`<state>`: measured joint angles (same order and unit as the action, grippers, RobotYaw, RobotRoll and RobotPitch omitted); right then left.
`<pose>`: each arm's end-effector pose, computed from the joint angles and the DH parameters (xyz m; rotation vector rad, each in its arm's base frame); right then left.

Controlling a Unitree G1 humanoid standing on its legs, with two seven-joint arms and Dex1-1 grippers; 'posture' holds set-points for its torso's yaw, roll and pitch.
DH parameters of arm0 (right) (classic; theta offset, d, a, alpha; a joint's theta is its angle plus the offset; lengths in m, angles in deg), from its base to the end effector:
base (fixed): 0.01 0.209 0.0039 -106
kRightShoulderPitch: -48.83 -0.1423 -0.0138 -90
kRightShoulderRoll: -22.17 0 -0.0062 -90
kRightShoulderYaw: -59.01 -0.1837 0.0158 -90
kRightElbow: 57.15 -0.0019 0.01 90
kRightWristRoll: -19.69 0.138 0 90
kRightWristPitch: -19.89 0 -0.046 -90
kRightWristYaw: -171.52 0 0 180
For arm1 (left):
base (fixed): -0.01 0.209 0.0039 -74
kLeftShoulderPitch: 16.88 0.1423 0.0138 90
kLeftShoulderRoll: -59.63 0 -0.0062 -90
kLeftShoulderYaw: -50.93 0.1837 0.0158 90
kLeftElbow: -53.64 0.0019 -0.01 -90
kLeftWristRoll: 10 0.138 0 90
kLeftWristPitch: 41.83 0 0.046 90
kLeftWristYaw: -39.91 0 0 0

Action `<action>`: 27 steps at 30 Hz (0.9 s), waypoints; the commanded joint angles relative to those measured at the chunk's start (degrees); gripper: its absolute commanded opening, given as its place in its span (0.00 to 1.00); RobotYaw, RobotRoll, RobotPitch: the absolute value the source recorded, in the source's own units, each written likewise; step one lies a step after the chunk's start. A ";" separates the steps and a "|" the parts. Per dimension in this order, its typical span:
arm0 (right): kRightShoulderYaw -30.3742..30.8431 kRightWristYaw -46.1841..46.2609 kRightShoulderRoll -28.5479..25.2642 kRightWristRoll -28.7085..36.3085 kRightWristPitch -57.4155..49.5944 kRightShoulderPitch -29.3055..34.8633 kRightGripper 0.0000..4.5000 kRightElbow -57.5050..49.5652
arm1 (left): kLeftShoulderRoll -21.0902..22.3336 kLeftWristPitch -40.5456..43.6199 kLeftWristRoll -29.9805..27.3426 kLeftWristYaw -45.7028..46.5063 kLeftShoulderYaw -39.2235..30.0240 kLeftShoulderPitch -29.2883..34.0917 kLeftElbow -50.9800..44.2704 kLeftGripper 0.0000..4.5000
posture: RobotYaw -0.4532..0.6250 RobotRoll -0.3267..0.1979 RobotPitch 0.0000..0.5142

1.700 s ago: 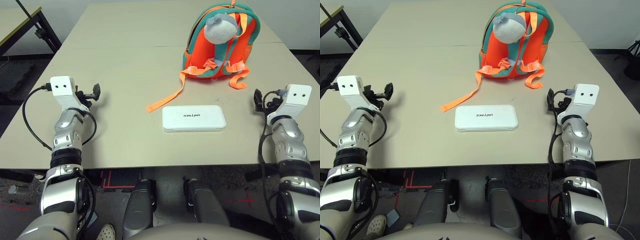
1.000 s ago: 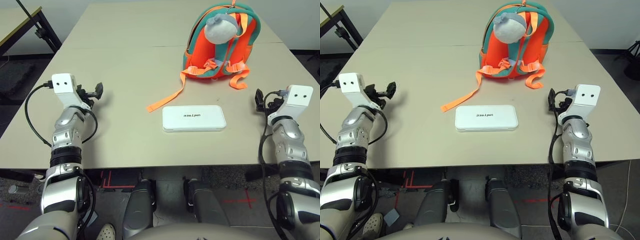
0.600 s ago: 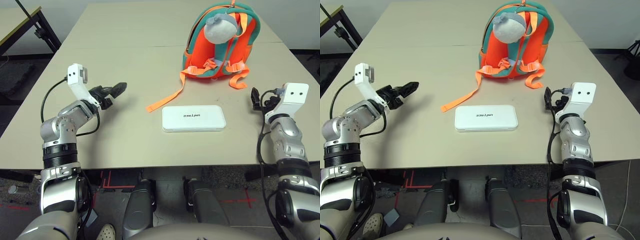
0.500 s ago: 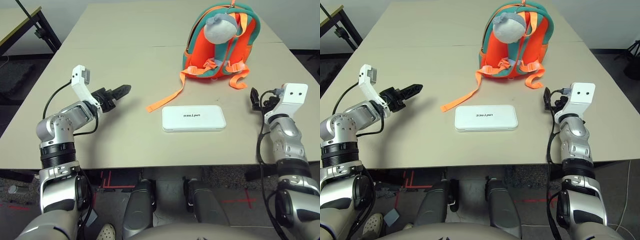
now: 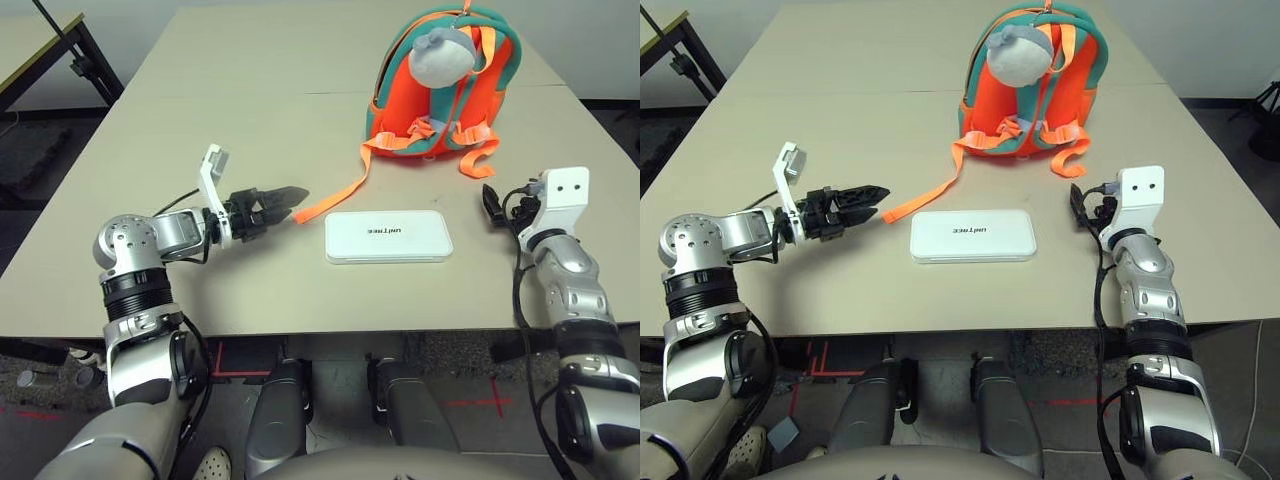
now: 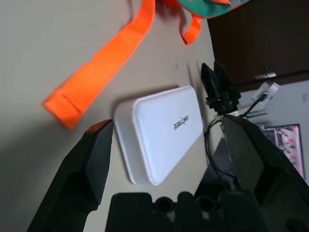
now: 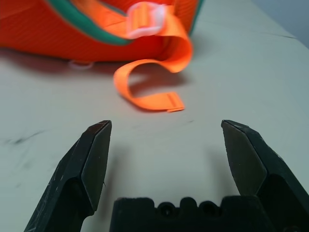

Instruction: Put the pencil case into the backpack and zip it.

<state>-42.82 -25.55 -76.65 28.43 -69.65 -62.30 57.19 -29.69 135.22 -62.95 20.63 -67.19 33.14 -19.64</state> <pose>0.2655 -0.2715 0.0886 -0.1896 0.0058 0.0455 0.2864 0.2124 0.1451 -0.8678 0.7089 -0.7917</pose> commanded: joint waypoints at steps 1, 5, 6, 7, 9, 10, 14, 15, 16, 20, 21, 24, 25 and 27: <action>0.63 -0.51 -0.40 -0.78 -1.73 1.77 1.00 -2.53 | -1.39 2.11 0.93 1.01 -0.79 -1.49 3.33 1.00 | 0.37 0.62 0.26; 0.40 -0.48 -0.59 -0.74 -2.86 2.98 1.00 -4.40 | -2.38 3.77 2.43 1.43 0.04 -1.12 5.41 1.00 | 0.36 0.62 0.26; 0.34 -0.46 -0.65 -0.73 -3.08 3.24 1.00 -4.77 | -2.54 4.14 2.78 1.41 0.13 -1.04 5.91 1.00 | 0.35 0.62 0.26; 0.27 -0.45 -0.70 -0.72 -3.28 3.44 1.00 -5.07 | -2.70 4.53 3.09 1.42 0.05 -1.04 6.34 1.00 | 0.35 0.62 0.26; 0.13 -0.43 -0.82 -0.71 -3.59 3.74 1.00 -5.46 | -2.77 4.92 3.76 1.30 0.25 -0.96 7.07 1.00 | 0.35 0.62 0.26; 0.10 -0.40 -0.89 -0.74 -3.76 3.86 1.00 -5.63 | -2.72 5.16 4.04 1.33 0.32 -1.04 7.55 1.00 | 0.35 0.62 0.26; 0.33 -0.48 -1.39 -0.94 -4.57 4.35 1.00 -6.42 | -2.73 4.96 5.55 1.06 0.95 -1.19 8.50 1.00 | 0.35 0.62 0.27; 0.52 -0.72 -1.69 -1.10 -4.87 4.62 1.00 -6.92 | -2.87 4.48 6.18 1.24 1.16 -1.19 8.99 1.00 | 0.34 0.62 0.27; 0.69 -0.91 -1.99 -1.31 -5.17 4.94 1.00 -7.54 | -3.01 4.01 6.72 1.39 1.31 -1.24 9.48 1.00 | 0.34 0.62 0.27; 1.88 -3.88 -4.25 -2.07 -7.42 6.53 0.81 -11.24 | -3.24 3.00 7.97 1.22 1.63 -1.63 10.92 1.00 | 0.34 0.62 0.27; 2.21 -4.58 -4.83 -2.26 -7.96 6.85 0.71 -12.06 | -3.28 2.86 8.20 1.15 1.67 -1.66 11.13 1.00 | 0.34 0.62 0.27; 3.38 -6.77 -6.70 -2.46 -9.80 7.61 0.45 -13.95 | -3.45 2.57 8.62 1.07 1.80 -1.63 11.43 1.00 | 0.33 0.62 0.27; 4.00 -7.84 -7.46 -2.74 -10.40 7.84 0.38 -14.51 | -3.52 2.44 8.72 1.08 1.89 -1.65 11.57 1.00 | 0.33 0.62 0.27; 5.63 -10.10 -9.22 -4.06 -10.66 8.29 0.21 -15.70 | -3.67 2.22 8.88 1.03 2.10 -1.67 11.76 1.00 | 0.33 0.62 0.27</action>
<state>-38.76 -33.64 -84.79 25.61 -79.41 -55.04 43.10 -32.86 137.66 -56.24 20.98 -65.94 31.10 -9.30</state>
